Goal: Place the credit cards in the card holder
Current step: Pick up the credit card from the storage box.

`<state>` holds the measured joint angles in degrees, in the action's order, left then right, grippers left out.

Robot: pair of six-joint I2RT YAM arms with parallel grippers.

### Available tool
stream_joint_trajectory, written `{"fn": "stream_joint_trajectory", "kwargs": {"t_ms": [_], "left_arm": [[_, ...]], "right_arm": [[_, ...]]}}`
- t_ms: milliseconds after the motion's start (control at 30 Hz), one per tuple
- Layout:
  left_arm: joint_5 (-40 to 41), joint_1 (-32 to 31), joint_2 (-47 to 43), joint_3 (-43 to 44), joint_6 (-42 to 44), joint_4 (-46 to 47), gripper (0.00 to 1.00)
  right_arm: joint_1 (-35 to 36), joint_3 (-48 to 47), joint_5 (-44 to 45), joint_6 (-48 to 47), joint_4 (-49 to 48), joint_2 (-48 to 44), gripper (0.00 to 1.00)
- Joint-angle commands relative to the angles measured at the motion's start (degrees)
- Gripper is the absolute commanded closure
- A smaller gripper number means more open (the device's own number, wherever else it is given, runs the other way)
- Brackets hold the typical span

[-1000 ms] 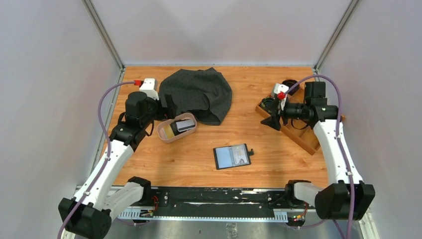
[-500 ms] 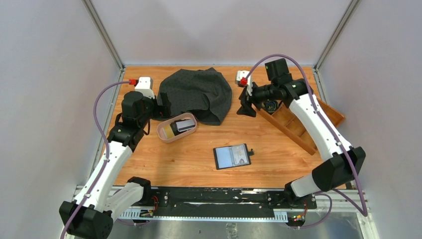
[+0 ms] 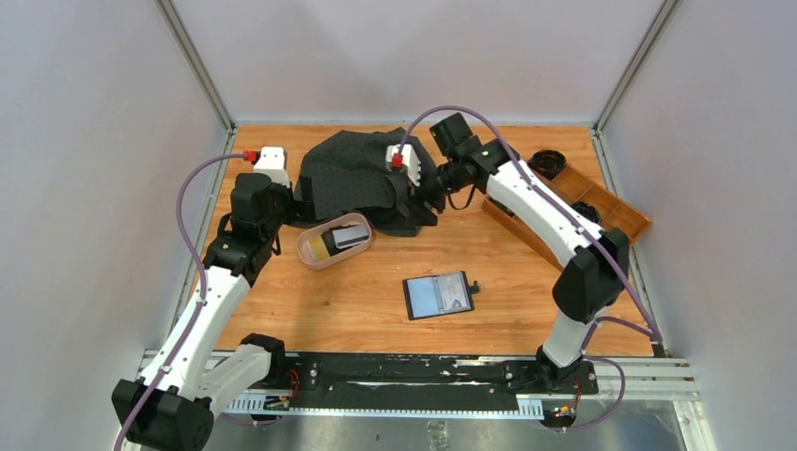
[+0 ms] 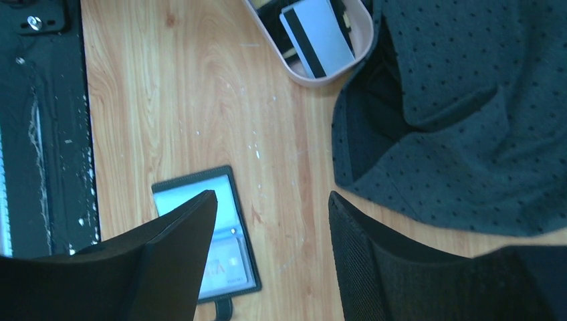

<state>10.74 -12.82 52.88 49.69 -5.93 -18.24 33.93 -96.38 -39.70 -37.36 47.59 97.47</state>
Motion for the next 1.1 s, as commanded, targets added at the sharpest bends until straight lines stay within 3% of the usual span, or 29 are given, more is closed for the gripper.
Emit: {"fn": "stream_joint_trajectory", "kwargs": {"t_ms": [0,333,433,533,667,800,933,1067], "left_arm": [[4.44,0.51,0.56,-0.36,0.63,-0.4,0.0],[10.49,0.51,1.89,-0.45,-1.03,-1.21,0.0],[9.95,0.51,1.61,-0.63,-0.8,-0.99,0.0],[4.14,0.51,1.07,-0.84,-0.95,-0.05,0.0],[-12.75,0.51,1.62,-0.87,-8.02,1.64,0.0],[-26.44,0.51,4.92,-4.58,-21.03,7.21,0.0],[-25.03,0.51,6.27,-9.28,-25.77,11.01,0.05],[-22.44,0.68,9.41,-13.3,-28.04,15.87,0.18]], "right_arm": [[3.59,-5.44,-0.66,7.28,-0.09,5.5,0.35],[11.89,-12.51,3.09,32.09,-9.6,18.92,0.35],[13.63,-13.74,4.34,27.9,-8.18,19.71,0.35],[12.53,-12.65,2.81,18.68,-2.8,16.34,0.34],[6.95,-1.86,-4.05,6.87,0.17,5.76,0.33],[1.89,7.93,-8.05,2.72,-0.32,-2.17,0.33],[-1.87,15.34,-13.01,0.08,-1.02,-5.36,0.33],[-6.37,19.04,-19.36,-0.34,-1.36,-6.21,0.33]]}}
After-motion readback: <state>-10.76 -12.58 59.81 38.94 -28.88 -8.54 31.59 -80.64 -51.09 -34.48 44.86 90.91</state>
